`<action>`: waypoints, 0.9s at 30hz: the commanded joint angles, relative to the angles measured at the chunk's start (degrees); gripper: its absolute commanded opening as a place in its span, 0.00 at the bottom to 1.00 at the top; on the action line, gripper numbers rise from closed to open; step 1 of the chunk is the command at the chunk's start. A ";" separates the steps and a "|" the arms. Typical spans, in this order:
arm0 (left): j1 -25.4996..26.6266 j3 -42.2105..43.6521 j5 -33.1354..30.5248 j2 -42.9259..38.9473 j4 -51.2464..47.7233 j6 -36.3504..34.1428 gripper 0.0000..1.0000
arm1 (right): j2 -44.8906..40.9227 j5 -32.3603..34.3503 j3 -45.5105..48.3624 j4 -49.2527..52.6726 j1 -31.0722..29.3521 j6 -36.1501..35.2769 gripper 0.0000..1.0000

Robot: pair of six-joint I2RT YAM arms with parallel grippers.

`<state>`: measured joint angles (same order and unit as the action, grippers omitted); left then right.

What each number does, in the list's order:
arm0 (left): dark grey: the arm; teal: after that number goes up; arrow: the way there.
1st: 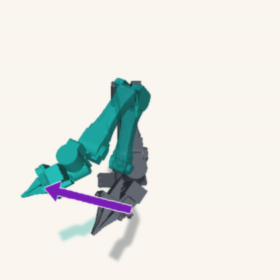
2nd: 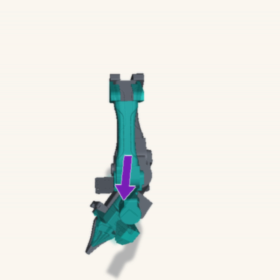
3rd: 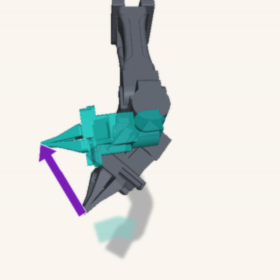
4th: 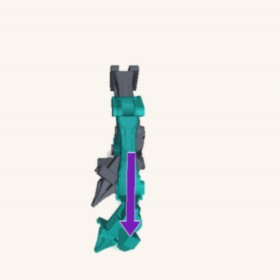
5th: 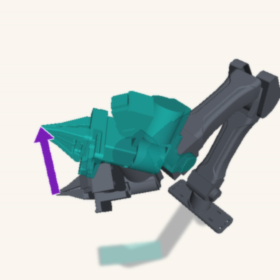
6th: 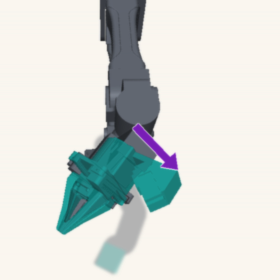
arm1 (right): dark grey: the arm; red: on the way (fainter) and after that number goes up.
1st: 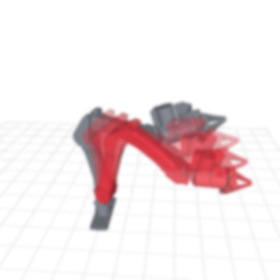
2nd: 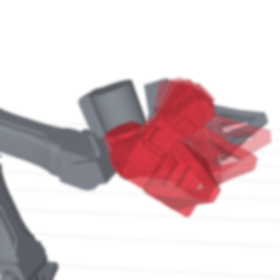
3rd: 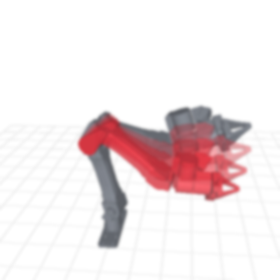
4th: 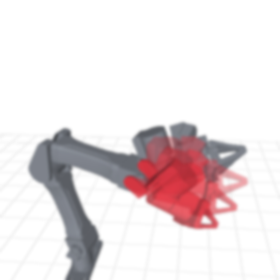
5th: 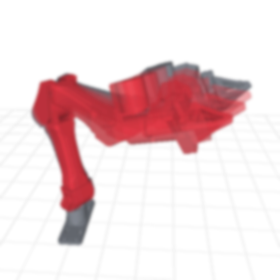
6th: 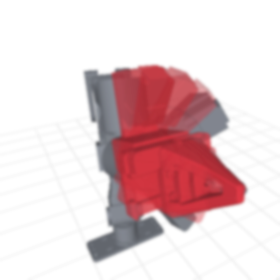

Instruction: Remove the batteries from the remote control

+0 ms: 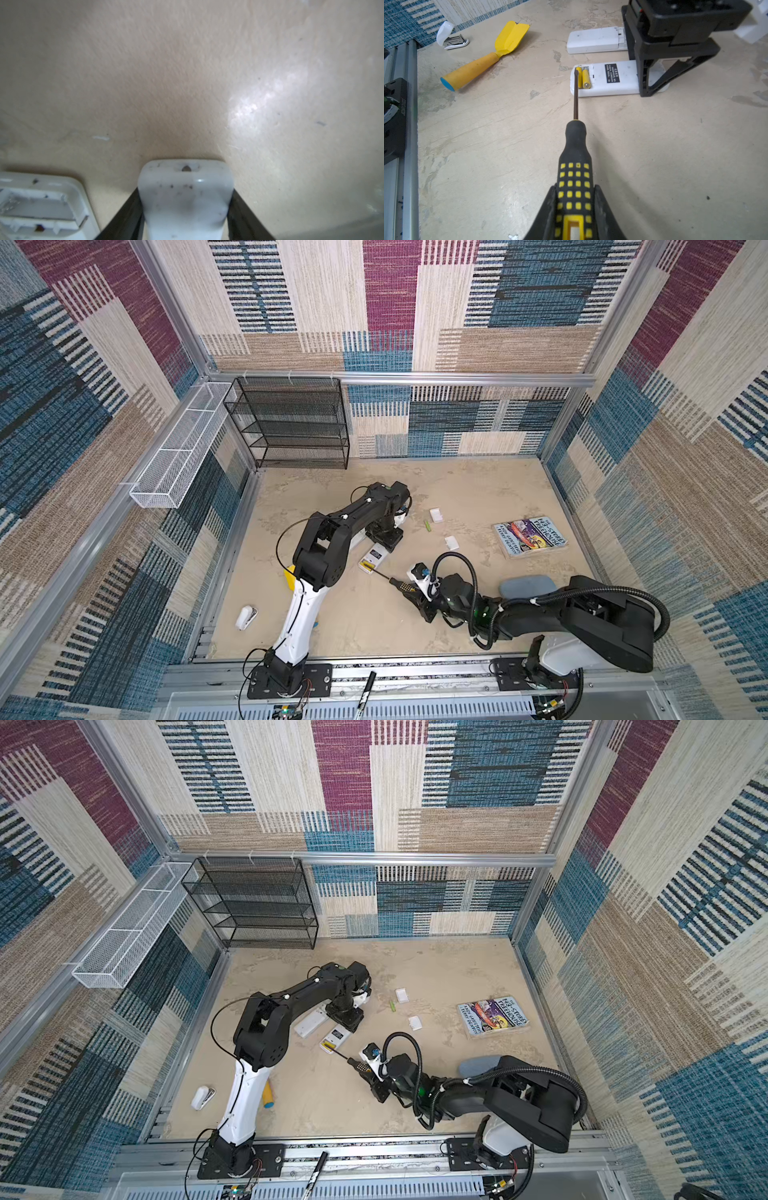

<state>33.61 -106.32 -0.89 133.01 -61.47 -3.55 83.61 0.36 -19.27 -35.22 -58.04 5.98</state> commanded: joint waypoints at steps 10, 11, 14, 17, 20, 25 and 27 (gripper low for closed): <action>-0.03 1.29 -3.06 4.56 0.87 6.33 0.54 | -2.25 2.26 -2.68 10.44 0.03 5.16 0.00; -0.03 1.38 -3.23 4.37 0.83 6.61 0.56 | -2.44 2.76 -2.77 10.86 0.02 5.26 0.00; -0.03 1.37 -3.85 4.02 0.74 7.11 0.60 | -2.84 3.77 -2.71 11.74 0.00 5.44 0.00; -0.12 1.04 -4.21 3.78 0.15 7.50 0.63 | -2.93 4.08 -2.71 12.46 -0.04 5.44 0.00; -0.29 0.76 -4.81 3.42 -0.64 8.24 0.66 | -3.11 5.02 -2.96 13.90 -0.01 5.60 0.00; -0.64 0.94 -4.23 2.14 -1.30 8.90 0.98 | -5.00 6.64 -2.75 16.38 0.04 5.55 0.00; -0.73 0.85 -4.04 1.75 -1.36 8.76 0.99 | -6.04 6.89 -2.63 17.49 0.18 5.06 0.00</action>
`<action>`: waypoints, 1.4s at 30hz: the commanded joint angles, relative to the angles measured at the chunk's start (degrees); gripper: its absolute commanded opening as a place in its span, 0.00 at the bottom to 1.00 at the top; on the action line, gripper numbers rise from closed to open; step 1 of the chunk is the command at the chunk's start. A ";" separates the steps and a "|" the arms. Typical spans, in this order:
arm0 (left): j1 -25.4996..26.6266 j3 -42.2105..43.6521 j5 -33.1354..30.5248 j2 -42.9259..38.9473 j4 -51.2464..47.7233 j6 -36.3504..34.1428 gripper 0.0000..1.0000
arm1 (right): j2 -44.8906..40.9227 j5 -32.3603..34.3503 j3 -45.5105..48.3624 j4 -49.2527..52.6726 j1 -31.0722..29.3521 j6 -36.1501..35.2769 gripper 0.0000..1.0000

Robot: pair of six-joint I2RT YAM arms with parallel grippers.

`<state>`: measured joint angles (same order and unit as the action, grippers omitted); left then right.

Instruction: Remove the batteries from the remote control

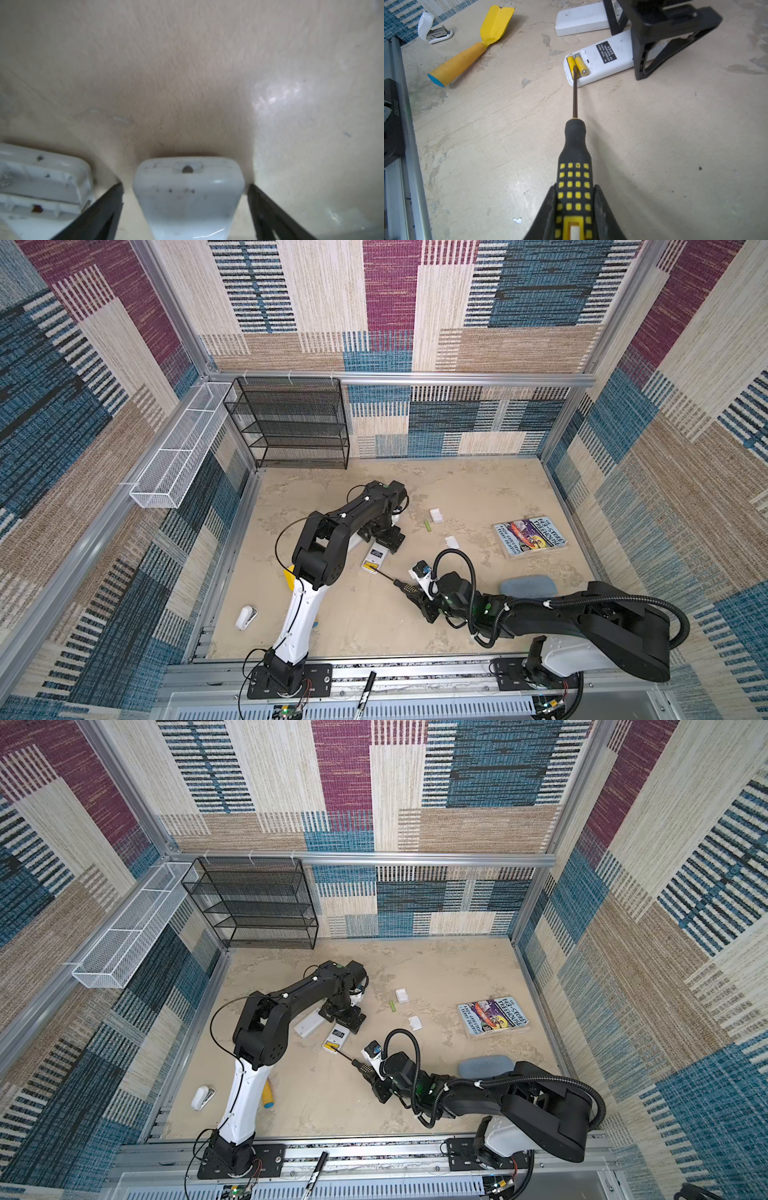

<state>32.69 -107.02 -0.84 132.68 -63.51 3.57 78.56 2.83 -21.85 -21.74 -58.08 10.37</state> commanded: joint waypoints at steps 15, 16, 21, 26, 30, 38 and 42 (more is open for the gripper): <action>-0.17 1.65 -3.93 1.71 -0.48 0.74 0.99 | -7.13 4.77 0.27 9.70 0.73 0.45 0.00; -0.17 1.68 -3.90 1.71 -0.48 0.78 0.99 | -7.02 4.56 0.02 9.72 0.77 0.43 0.00; -0.17 1.74 -4.42 1.54 -0.48 0.76 0.99 | -6.71 4.53 -2.77 13.98 0.71 1.48 0.00; -0.43 0.35 -5.70 1.75 -0.56 0.29 0.99 | -8.19 3.28 -4.23 18.03 0.69 3.64 0.00; -0.69 -1.11 -6.73 2.23 -1.50 -0.22 0.99 | -9.77 1.99 -4.61 20.00 0.72 4.49 0.00; -0.96 -3.14 -7.29 2.83 -2.45 -0.80 0.99 | -14.02 -0.62 -5.92 22.35 0.49 4.89 0.00; -0.91 -3.10 -7.23 3.11 -2.59 -0.94 0.96 | -13.80 -2.33 -6.82 21.75 -0.14 4.21 0.00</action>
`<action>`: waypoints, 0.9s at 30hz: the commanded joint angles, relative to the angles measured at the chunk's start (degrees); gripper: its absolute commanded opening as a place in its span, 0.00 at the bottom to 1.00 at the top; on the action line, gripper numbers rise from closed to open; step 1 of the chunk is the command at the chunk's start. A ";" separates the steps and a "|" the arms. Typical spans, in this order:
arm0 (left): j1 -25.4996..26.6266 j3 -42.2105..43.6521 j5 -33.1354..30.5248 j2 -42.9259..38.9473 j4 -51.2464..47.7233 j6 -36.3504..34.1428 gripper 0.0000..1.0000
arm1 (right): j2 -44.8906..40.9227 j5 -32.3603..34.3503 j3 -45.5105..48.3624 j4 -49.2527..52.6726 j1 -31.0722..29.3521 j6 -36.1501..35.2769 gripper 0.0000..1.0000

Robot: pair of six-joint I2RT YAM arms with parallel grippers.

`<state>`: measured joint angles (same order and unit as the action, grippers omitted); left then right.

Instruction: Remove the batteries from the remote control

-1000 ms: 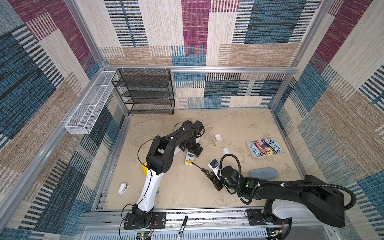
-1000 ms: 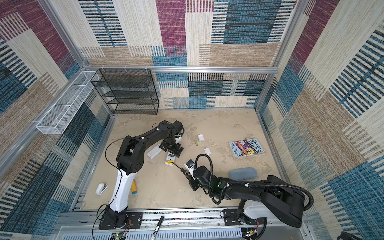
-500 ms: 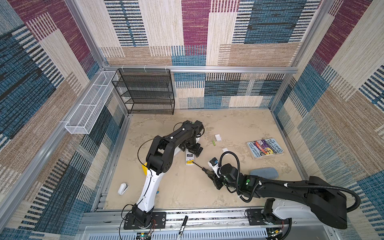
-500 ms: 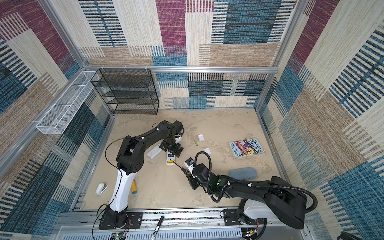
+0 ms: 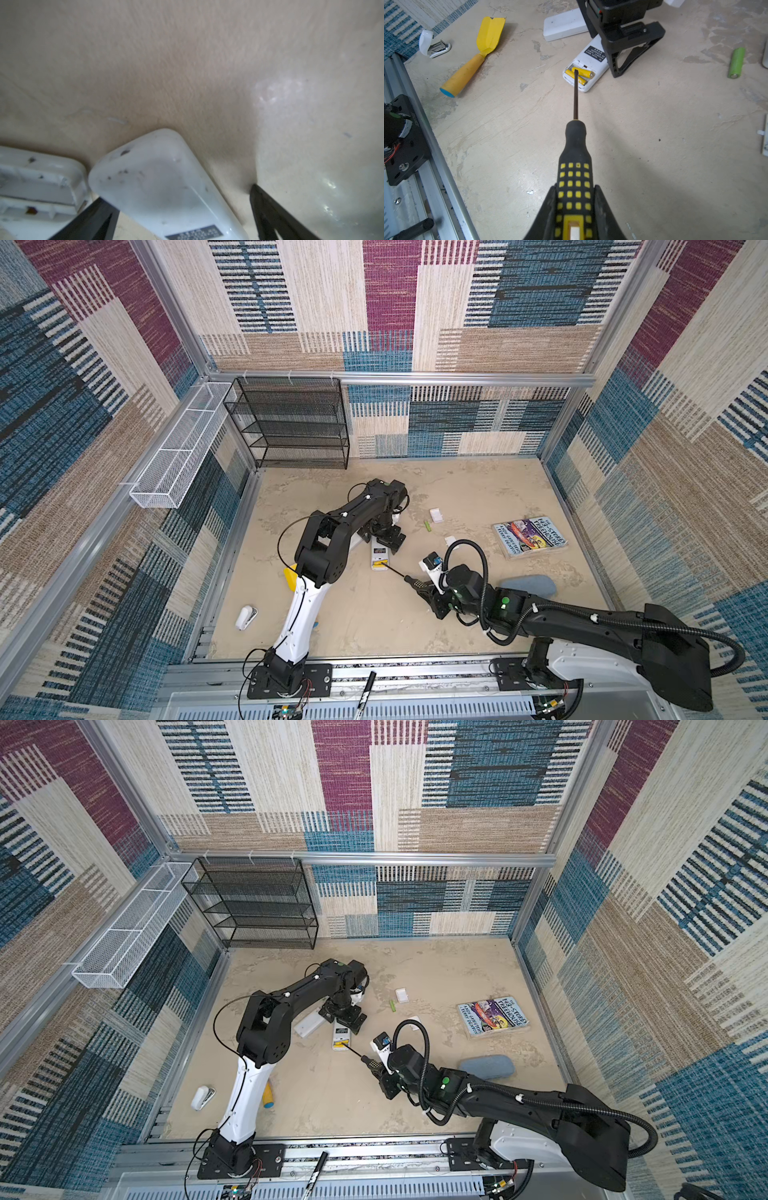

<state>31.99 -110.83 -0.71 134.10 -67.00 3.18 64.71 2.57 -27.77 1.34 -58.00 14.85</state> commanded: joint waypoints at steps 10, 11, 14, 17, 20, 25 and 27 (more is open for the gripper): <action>-0.26 1.40 -8.31 0.54 0.92 -0.28 0.99 | 9.80 0.37 -8.87 -1.30 -1.05 2.84 0.00; -0.26 1.24 -8.29 0.33 0.91 -0.41 0.99 | 10.26 0.42 -9.51 -1.05 -1.04 3.13 0.00; -0.26 0.38 -7.53 -0.64 1.00 -0.72 0.99 | 12.21 1.12 -11.71 0.84 -1.14 4.60 0.00; -0.26 -0.47 -6.69 -1.75 1.00 -0.94 0.99 | 13.83 0.99 -13.31 2.66 -1.08 5.57 0.00; -0.26 -1.26 -5.61 -2.94 1.04 -1.07 0.99 | 14.64 0.34 -14.10 3.28 -1.12 6.36 0.00; -0.24 -2.95 -4.55 -4.86 0.98 -1.32 1.00 | 16.09 0.95 -15.57 6.04 -1.15 7.64 0.00; -0.26 -3.42 -4.14 -5.29 1.00 -1.42 1.00 | 16.54 1.82 -16.21 7.48 -1.25 8.25 0.00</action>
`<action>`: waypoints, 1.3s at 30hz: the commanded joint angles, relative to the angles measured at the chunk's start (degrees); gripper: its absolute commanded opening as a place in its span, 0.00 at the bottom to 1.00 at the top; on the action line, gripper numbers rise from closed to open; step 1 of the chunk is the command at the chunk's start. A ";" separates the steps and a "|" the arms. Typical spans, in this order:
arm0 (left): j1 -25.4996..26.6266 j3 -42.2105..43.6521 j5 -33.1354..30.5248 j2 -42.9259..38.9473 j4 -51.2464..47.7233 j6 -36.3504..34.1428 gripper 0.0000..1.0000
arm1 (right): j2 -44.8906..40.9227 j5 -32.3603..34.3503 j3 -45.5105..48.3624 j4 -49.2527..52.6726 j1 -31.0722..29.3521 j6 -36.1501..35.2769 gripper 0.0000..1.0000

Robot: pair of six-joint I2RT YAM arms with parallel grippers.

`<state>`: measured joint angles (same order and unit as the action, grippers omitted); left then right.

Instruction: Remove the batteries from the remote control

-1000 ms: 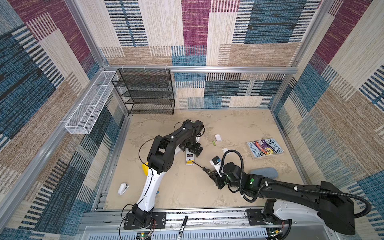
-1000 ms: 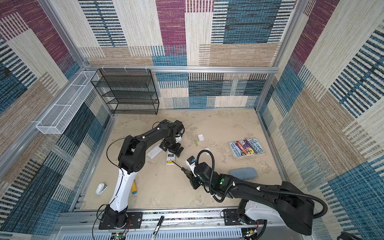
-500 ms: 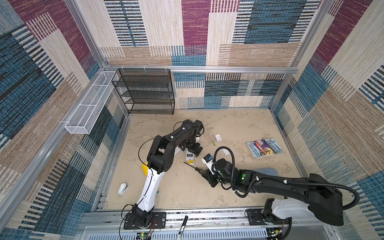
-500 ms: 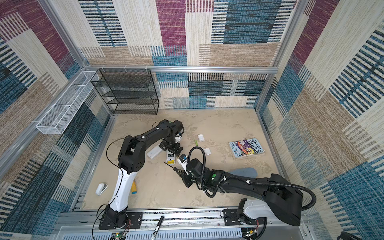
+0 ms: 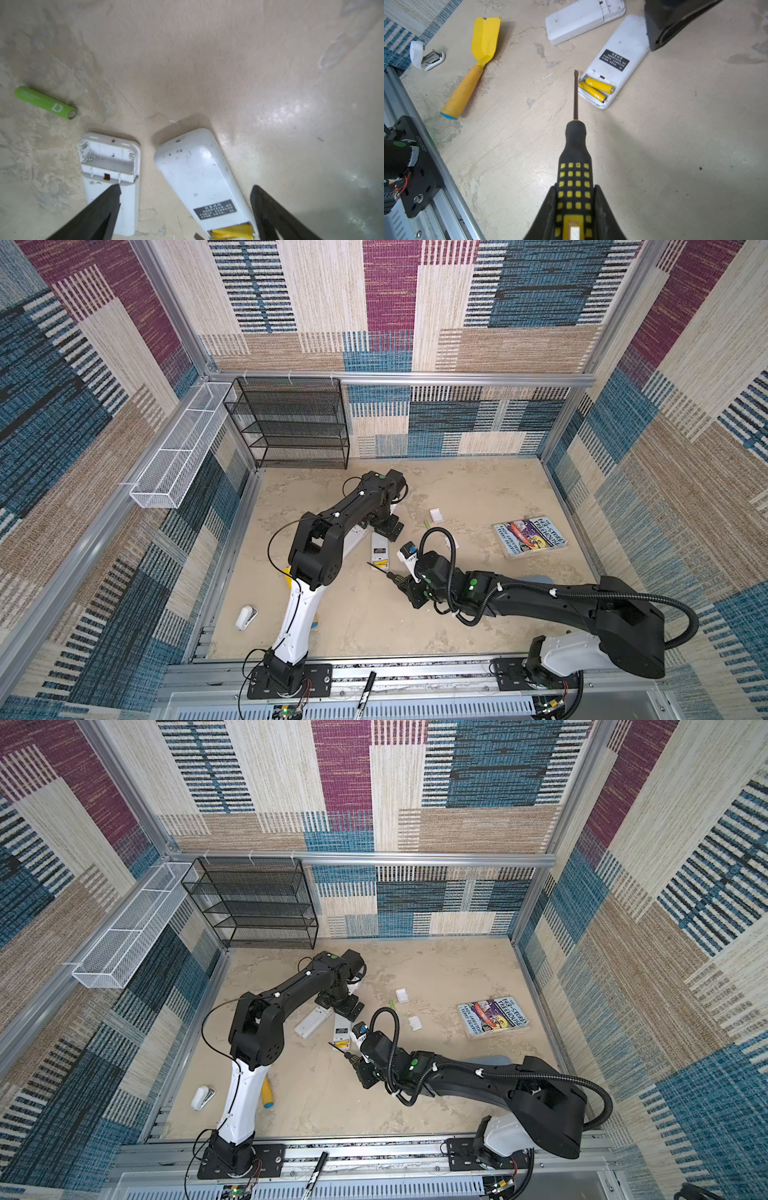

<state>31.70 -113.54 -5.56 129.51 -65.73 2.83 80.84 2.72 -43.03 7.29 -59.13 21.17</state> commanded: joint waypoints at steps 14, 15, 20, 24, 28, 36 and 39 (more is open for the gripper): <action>-0.06 2.44 0.02 -2.88 0.15 -1.64 0.99 | -2.72 9.41 -2.19 11.66 -0.13 3.90 0.00; -0.06 3.13 0.11 -2.96 0.25 -1.64 0.99 | -3.15 9.49 -2.06 11.59 -0.11 3.59 0.00; -0.06 7.69 0.38 -4.14 1.96 -1.68 0.99 | -4.94 9.56 0.03 10.89 -0.10 2.26 0.00; -0.06 12.53 0.68 -6.12 4.53 -2.55 1.00 | -7.27 9.75 1.82 10.05 -0.04 1.77 0.00; -0.53 17.73 3.19 -10.26 8.59 -4.56 0.99 | -9.45 9.27 3.82 9.28 -0.02 1.53 0.00; -1.21 27.57 13.50 -18.32 13.79 -18.16 0.99 | -14.02 7.76 6.43 7.70 0.24 0.89 0.00; -1.19 29.92 14.86 -18.59 13.66 -21.95 0.99 | -14.96 8.23 6.64 6.63 0.33 1.39 0.00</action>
<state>30.52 -84.86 5.72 111.42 -52.95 -12.29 66.59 10.46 -36.49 17.04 -58.96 22.39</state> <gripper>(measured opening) 0.994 0.255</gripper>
